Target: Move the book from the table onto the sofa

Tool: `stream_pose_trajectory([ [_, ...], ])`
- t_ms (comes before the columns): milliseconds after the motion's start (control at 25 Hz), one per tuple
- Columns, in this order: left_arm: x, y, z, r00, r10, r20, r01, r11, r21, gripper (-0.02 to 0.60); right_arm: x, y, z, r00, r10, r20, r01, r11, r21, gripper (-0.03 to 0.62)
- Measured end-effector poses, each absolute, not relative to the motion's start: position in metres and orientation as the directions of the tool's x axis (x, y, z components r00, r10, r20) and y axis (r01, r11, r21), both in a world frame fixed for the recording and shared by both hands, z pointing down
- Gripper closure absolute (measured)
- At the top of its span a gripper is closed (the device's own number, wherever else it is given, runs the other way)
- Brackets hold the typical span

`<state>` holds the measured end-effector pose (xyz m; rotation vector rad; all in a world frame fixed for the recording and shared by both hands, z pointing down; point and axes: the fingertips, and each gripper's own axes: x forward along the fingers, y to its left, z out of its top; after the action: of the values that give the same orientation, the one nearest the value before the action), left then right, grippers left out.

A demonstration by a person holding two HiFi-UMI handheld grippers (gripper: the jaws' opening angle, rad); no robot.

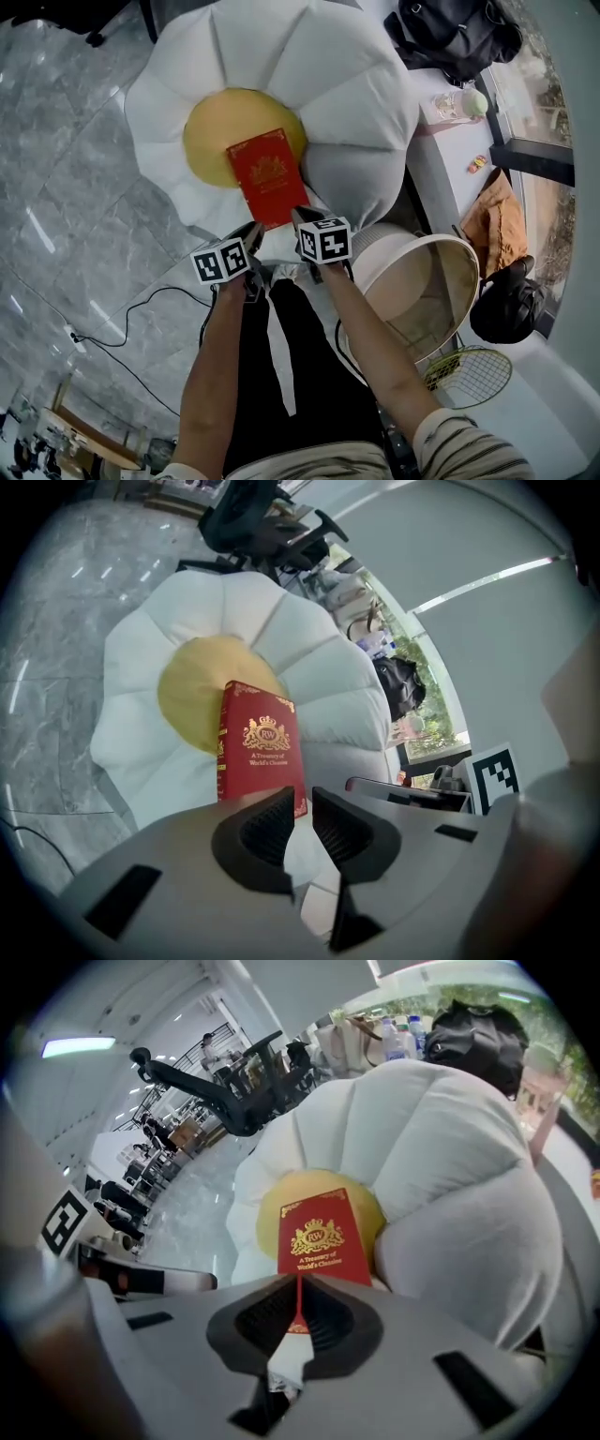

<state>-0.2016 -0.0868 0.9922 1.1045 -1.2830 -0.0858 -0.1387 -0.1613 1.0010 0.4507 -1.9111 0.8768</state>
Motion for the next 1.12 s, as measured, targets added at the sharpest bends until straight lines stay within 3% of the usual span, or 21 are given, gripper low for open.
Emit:
stream_pose_trajectory([
  [280,-0.196,-0.08,0.929,0.346,-0.642,0.684,-0.546,0.455,0.703,0.575,-0.136,-0.151,0.939,-0.541,0.018,0.841,-0.614,0.675,-0.409,0.58],
  [720,-0.166,-0.065,0.78,0.33,-0.731,0.598,-0.593,0.332,0.734,0.577,-0.117,-0.112,0.784,-0.663,-0.073,0.745,-0.583,0.675,-0.452,0.582],
  [1120,-0.168,-0.056,0.619,0.285,-0.806,0.519,-0.759,0.141,0.635,0.577,-0.095,-0.105,0.629,-0.754,-0.18,0.632,-0.533,0.729,-0.429,0.582],
])
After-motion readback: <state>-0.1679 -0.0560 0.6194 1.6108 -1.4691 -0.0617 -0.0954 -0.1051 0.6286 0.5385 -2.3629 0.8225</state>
